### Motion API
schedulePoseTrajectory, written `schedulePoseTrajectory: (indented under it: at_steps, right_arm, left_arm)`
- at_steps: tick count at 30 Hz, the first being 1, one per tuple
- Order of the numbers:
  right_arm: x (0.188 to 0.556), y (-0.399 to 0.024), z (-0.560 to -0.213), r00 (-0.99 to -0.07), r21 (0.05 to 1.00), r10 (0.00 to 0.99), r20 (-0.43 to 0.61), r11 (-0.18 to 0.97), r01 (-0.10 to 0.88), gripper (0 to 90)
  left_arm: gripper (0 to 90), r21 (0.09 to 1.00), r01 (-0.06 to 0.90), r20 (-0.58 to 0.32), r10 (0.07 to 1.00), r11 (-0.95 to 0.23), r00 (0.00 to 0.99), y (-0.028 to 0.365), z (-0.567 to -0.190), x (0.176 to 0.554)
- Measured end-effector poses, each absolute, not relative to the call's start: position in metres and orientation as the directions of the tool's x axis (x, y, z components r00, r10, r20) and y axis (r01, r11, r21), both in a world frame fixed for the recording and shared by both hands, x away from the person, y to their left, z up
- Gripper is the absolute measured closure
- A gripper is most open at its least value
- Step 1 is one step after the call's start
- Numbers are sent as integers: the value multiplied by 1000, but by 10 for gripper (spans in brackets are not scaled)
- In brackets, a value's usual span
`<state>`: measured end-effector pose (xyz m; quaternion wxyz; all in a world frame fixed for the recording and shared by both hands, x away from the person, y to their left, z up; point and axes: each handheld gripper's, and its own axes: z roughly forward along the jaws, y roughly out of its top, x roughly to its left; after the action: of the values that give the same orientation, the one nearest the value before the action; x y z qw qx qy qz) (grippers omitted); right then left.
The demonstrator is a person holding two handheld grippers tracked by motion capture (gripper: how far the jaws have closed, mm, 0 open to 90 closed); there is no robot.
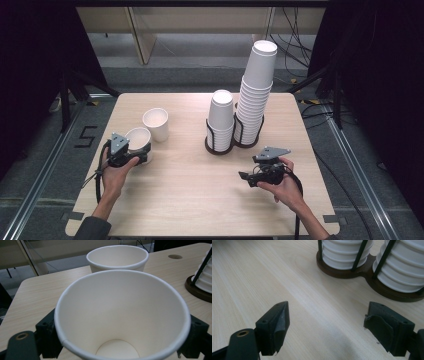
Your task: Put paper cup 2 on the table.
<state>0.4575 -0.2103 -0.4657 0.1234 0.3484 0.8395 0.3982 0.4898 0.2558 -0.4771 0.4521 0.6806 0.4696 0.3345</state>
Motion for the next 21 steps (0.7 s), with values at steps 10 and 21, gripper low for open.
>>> schedulePoseTrajectory:
  at_steps: [10,21]
  right_arm:
    - [458,-212,-466,-735,764,676,55,445,467,201]
    - [455,-213,-465,-714,750,694,88,426,506,203]
  left_arm:
    - [92,933,334,21,946,-135,324,260,-488,496]
    - [134,906,388,22,937,-167,350,261,-488,490]
